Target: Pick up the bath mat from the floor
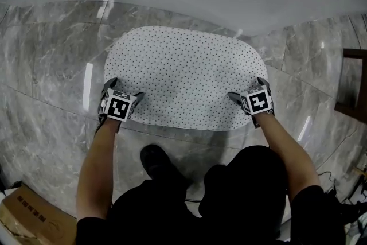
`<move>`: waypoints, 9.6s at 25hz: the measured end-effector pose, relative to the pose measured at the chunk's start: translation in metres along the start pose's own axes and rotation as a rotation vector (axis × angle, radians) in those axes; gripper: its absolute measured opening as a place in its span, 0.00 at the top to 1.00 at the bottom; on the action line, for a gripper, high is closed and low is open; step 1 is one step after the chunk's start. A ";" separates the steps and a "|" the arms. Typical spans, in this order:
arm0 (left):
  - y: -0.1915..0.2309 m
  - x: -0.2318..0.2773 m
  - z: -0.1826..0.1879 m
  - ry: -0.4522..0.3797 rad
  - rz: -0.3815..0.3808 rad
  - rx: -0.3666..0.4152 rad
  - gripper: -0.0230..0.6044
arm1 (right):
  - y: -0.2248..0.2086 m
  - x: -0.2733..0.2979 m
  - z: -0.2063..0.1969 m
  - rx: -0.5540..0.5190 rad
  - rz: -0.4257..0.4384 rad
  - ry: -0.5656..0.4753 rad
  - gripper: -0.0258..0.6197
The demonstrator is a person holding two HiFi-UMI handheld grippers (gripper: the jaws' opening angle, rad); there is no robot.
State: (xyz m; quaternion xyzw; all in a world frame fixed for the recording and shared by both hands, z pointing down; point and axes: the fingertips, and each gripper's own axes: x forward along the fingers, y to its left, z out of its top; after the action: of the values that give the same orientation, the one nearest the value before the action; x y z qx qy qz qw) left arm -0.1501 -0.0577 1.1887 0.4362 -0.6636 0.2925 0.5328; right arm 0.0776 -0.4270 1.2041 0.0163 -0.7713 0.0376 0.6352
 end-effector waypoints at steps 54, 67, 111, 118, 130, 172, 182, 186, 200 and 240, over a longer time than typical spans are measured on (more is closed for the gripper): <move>-0.036 -0.002 0.011 -0.051 -0.074 0.101 0.76 | 0.052 -0.005 0.021 -0.144 0.138 0.006 0.66; -0.042 -0.006 0.012 -0.084 -0.089 0.029 0.91 | 0.056 -0.023 0.027 -0.160 0.208 -0.080 0.90; -0.052 -0.276 0.097 -0.309 -0.003 -0.058 0.91 | 0.153 -0.265 0.146 -0.082 0.300 -0.352 0.90; -0.069 -0.438 0.115 -0.359 0.016 -0.097 0.91 | 0.190 -0.420 0.167 -0.033 0.346 -0.379 0.90; -0.104 -0.616 0.144 -0.431 0.054 -0.123 0.91 | 0.203 -0.598 0.173 0.015 0.380 -0.451 0.90; -0.184 -0.826 0.182 -0.692 0.041 -0.226 0.90 | 0.184 -0.832 0.152 0.160 0.375 -0.720 0.90; -0.111 -0.879 0.189 -0.783 0.029 -0.126 0.90 | 0.245 -0.855 0.221 0.239 0.326 -0.803 0.90; -0.065 -0.895 0.177 -0.819 0.006 -0.164 0.90 | 0.273 -0.867 0.251 0.223 0.295 -0.834 0.90; 0.001 -0.946 0.178 -0.927 0.062 -0.159 0.90 | 0.314 -0.920 0.320 0.150 0.323 -0.940 0.89; -0.029 -1.033 0.256 -1.156 0.198 -0.147 0.90 | 0.258 -1.019 0.338 0.027 0.273 -1.237 0.89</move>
State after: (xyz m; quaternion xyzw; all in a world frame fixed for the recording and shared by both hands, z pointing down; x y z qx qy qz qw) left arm -0.1865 -0.0129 0.1259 0.4227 -0.9024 0.0090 0.0835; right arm -0.0757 -0.2195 0.1306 -0.0553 -0.9903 0.1117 0.0613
